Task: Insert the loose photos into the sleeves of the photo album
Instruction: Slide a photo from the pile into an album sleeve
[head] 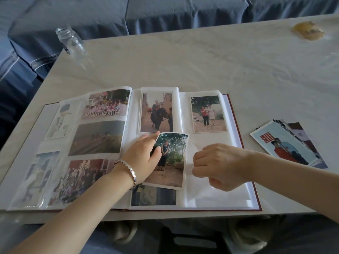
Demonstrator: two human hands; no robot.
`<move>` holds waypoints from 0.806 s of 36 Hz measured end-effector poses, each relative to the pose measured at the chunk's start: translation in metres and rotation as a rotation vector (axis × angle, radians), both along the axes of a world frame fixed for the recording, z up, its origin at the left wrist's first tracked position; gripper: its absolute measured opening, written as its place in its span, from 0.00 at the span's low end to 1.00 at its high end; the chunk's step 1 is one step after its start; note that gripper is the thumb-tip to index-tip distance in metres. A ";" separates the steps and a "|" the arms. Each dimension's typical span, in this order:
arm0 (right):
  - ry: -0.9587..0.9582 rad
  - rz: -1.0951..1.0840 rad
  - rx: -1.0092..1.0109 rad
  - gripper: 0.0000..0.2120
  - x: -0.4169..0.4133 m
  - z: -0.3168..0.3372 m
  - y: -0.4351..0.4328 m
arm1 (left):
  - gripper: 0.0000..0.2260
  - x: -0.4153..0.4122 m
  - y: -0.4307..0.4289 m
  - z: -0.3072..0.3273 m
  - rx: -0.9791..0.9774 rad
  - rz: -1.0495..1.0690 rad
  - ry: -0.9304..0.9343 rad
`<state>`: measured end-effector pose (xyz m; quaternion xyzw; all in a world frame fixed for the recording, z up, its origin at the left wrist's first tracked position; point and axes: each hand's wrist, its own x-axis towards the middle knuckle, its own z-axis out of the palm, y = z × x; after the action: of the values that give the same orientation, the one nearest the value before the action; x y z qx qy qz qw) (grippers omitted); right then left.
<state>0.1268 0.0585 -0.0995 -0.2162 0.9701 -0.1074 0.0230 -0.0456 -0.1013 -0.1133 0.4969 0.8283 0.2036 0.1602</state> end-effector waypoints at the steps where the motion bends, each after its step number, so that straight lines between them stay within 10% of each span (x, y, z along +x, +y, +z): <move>1: -0.025 -0.009 0.008 0.11 0.000 0.001 0.000 | 0.18 0.000 0.000 0.000 0.005 0.001 0.001; 14: -0.451 -0.062 0.295 0.15 -0.016 0.031 -0.018 | 0.15 0.002 0.000 0.006 0.002 -0.004 0.003; 29: 0.028 -0.146 0.104 0.10 0.003 0.008 -0.010 | 0.17 0.010 0.004 0.027 -0.060 0.049 -0.068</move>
<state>0.1294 0.0489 -0.0911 -0.1448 0.9878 -0.0553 0.0128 -0.0354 -0.0969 -0.0867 0.4642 0.8400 0.1995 0.1979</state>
